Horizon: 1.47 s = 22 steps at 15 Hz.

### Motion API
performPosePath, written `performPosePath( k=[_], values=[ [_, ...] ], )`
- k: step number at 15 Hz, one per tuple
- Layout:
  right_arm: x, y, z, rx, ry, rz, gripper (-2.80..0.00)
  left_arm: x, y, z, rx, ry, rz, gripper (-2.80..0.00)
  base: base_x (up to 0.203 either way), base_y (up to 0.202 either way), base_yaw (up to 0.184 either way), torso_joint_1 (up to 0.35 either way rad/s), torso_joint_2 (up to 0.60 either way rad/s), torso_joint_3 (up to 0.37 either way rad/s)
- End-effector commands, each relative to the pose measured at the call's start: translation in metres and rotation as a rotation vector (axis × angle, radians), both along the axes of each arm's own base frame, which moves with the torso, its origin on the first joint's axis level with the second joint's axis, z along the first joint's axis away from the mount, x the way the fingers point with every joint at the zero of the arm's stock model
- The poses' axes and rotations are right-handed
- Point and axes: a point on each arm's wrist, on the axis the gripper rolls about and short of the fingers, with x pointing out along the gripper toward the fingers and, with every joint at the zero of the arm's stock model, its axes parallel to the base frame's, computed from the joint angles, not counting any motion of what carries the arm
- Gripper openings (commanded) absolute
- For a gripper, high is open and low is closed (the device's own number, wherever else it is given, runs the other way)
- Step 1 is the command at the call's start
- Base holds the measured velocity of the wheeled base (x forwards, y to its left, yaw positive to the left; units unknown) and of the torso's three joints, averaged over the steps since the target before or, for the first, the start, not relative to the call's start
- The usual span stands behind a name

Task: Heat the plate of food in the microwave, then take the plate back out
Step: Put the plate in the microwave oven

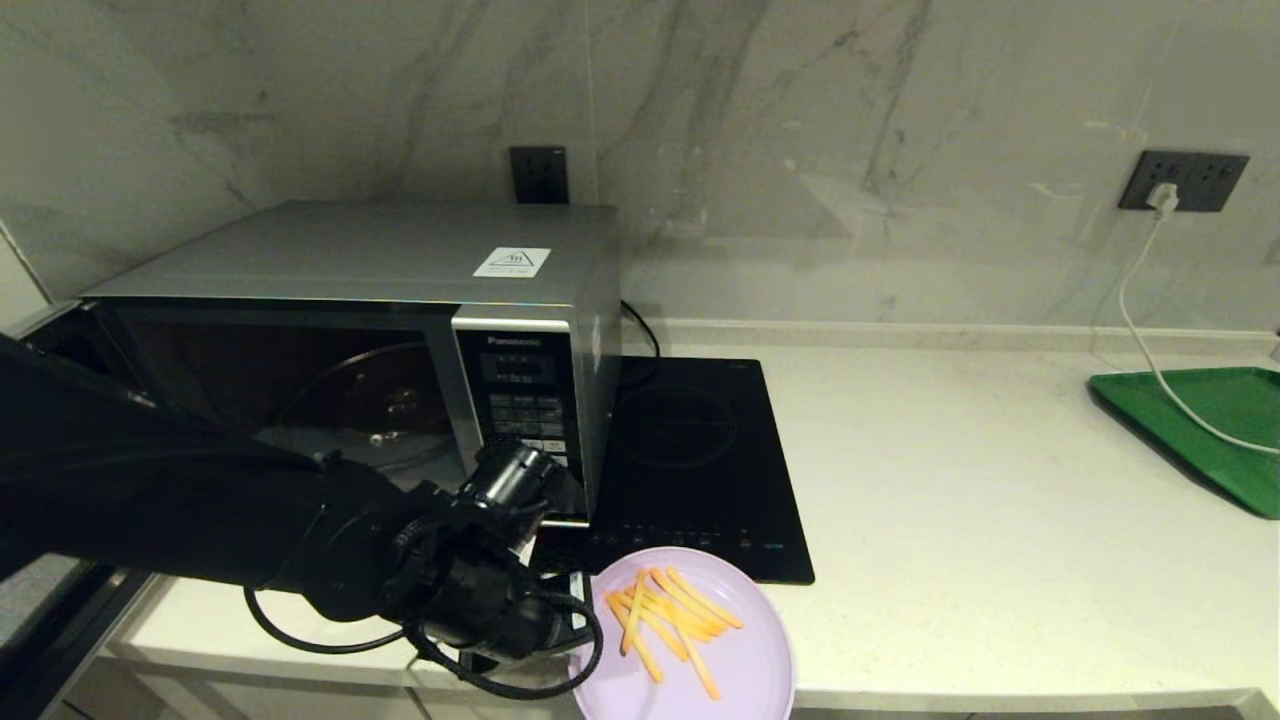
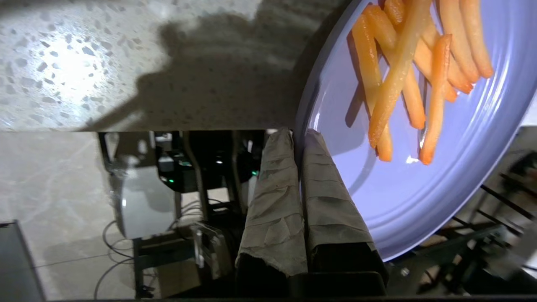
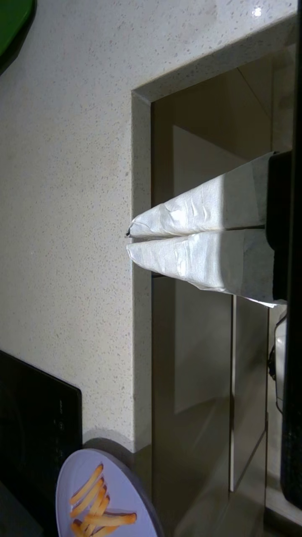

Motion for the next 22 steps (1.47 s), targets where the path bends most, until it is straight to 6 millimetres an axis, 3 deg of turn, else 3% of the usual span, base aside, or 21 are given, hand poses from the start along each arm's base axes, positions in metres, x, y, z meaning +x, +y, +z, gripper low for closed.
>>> performPosePath(
  k=[1, 6, 10, 13, 19, 22],
  values=[
    [0.000, 0.000, 0.000, 0.001, 0.002, 0.000, -2.80, -0.009, 0.009, 0.010, -0.054, 0.007, -0.012, -2.80, 0.000, 0.000, 0.000, 0.000, 0.00, 0.000],
    [0.000, 0.000, 0.000, 0.001, 0.002, 0.000, -2.80, -0.030, 0.030, 0.002, -0.146, -0.006, -0.037, -2.80, 0.000, 0.000, 0.000, 0.000, 0.00, 0.000],
    [0.000, 0.000, 0.000, 0.001, 0.002, 0.000, -2.80, -0.055, 0.056, 0.020, -0.176, -0.067, -0.013, -2.80, 0.000, 0.000, 0.000, 0.000, 0.00, 0.000],
    [0.000, 0.000, 0.000, 0.001, 0.002, 0.000, -2.80, -0.076, 0.092, 0.036, -0.191, -0.120, 0.072, -2.80, 0.000, 0.000, 0.000, 0.000, 0.00, 0.000],
    [0.000, 0.000, 0.000, 0.001, 0.002, 0.000, -2.80, -0.088, 0.192, 0.022, -0.068, -0.128, 0.409, -2.80, 0.000, 0.000, 0.000, 0.000, 0.00, 0.000],
    [0.000, 0.000, 0.000, 0.001, 0.002, 0.000, -2.80, -0.098, 0.224, 0.019, -0.061, -0.144, 0.541, -2.80, 0.000, 0.000, 0.000, 0.000, 0.00, 0.000]
  ],
)
